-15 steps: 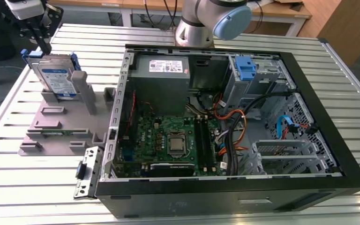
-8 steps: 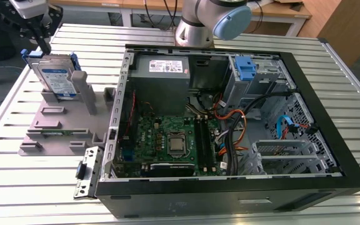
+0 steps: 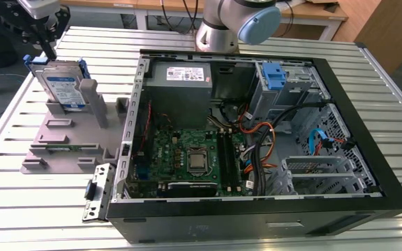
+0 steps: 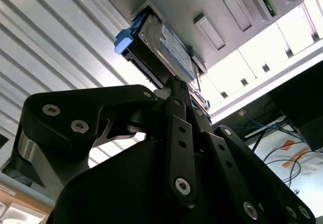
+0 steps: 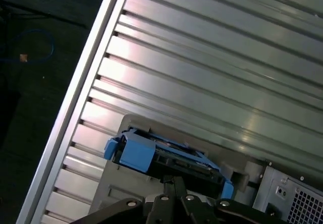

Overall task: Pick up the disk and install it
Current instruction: 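Pick up the disk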

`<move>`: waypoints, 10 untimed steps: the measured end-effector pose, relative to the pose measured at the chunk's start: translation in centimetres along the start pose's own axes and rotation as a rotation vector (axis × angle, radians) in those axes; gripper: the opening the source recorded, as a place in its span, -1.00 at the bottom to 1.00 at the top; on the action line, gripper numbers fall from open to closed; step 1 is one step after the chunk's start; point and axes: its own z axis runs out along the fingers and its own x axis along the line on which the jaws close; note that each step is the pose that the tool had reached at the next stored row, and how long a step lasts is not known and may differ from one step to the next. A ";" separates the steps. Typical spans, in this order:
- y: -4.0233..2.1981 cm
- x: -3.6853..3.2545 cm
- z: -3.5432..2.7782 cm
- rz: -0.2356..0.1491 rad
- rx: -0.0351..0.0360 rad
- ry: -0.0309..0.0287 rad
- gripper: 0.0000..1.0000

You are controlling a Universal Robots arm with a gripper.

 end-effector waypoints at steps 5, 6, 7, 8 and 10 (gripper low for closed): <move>0.00 0.00 0.00 -0.059 -0.0015 0.0026 -0.79; 0.00 0.00 0.00 -0.074 -0.0019 0.0032 -0.79; 0.00 0.00 0.00 -0.090 -0.0023 0.0039 -0.79; 0.00 0.00 0.00 -0.104 -0.0026 0.0045 -0.79; 0.00 0.00 0.00 -0.134 -0.0034 0.0058 -0.79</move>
